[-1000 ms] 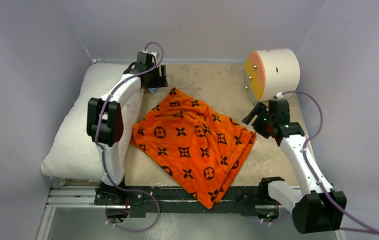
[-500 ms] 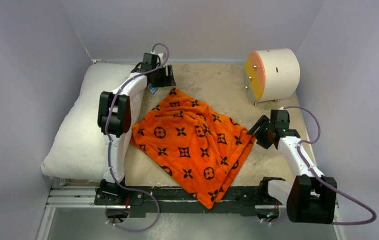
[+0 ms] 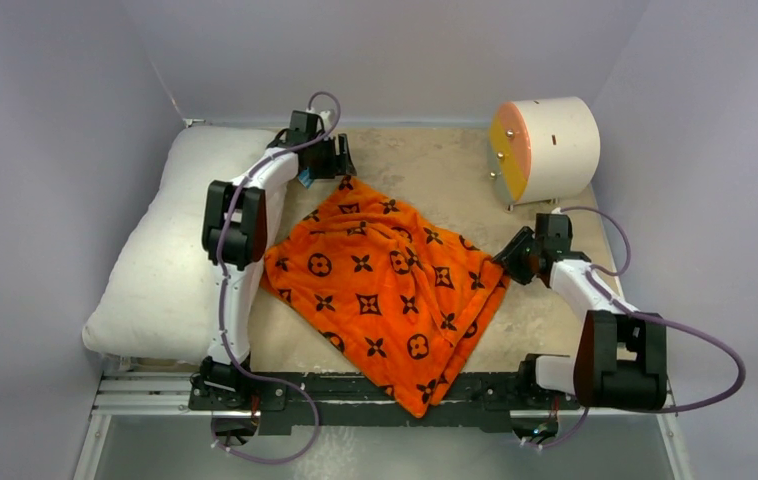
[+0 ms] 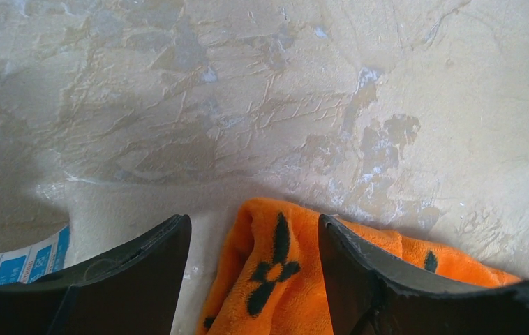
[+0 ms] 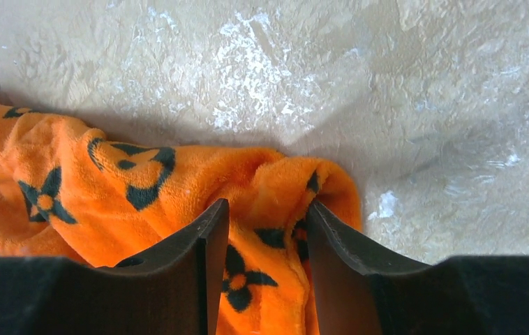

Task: Remove the pillowcase from the pillow
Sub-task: Fold the pillowcase at the center of the board.

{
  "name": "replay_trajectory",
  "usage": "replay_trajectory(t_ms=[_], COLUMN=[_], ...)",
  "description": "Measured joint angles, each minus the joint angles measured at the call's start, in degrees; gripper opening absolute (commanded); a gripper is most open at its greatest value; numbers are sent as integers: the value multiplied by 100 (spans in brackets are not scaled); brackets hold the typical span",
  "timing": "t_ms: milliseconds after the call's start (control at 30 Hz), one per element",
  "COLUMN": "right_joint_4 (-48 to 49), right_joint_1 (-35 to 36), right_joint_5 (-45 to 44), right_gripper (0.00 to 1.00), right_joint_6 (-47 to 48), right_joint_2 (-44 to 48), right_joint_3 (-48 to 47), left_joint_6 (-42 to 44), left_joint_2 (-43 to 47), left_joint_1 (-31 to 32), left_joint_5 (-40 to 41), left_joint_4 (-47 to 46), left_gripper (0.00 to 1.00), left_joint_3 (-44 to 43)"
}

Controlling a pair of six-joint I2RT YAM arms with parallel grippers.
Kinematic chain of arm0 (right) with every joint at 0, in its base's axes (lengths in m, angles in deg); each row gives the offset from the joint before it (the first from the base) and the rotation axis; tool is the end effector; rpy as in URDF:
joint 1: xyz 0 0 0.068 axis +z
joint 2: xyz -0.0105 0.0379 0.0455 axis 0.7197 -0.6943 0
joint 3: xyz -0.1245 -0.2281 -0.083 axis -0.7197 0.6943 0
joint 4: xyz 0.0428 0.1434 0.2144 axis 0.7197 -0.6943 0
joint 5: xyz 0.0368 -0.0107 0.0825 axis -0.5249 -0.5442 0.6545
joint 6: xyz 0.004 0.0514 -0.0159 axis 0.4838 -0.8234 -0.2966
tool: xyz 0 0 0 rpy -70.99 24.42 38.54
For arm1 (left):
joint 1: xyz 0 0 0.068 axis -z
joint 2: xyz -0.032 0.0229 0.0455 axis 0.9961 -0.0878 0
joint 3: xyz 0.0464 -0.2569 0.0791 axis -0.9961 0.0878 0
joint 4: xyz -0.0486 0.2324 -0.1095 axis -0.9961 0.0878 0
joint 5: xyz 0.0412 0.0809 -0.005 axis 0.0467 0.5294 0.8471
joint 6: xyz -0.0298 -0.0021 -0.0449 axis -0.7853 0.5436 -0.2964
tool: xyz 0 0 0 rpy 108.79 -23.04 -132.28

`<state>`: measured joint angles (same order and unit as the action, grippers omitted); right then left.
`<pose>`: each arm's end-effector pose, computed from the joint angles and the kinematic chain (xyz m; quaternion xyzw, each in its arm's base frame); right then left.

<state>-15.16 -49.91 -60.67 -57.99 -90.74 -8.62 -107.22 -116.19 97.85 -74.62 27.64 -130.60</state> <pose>0.2436 -0.0127 0.1813 0.3334 0.8713 0.1599 0.3227 0.5094 -0.1282 0.1784 0.0001 0.9150 -0.2504 0.3164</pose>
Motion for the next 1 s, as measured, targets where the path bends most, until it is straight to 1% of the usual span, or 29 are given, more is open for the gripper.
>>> replay_trajectory(t_ms=[167,200,267,333,600,767,900,1000], right_joint_4=[245,297,385,452,525,586,645,662], right_joint_1=[-4,-4,-4,-4,-7,-31,-31,-33], right_joint_5=[44,59,79,87,87,103,109,111], right_gripper=[41,38,37,36,36,35,35,31], right_joint_6=[-13,-13,-11,-11,-7,-4,-2,11], right_joint_2=[-188,-223,-278,-328,-339,-339,-339,-339], right_joint_3=[0,0,0,0,2,33,55,63], left_joint_6=[-68,-94,-129,-160,-264,-260,-249,-247], left_joint_2=[-87,-98,-120,-149,-162,-162,-162,-162], left_joint_1=[0,0,0,0,0,4,11,22], left_joint_5=[-131,-155,-197,-240,-354,-358,-358,-358], left_joint_4=[-7,-9,-22,-50,-44,46,79,160], left_gripper=[64,63,60,56,48,40,30,24], left_joint_3=[-50,-76,-116,-164,-197,-186,-136,-127])
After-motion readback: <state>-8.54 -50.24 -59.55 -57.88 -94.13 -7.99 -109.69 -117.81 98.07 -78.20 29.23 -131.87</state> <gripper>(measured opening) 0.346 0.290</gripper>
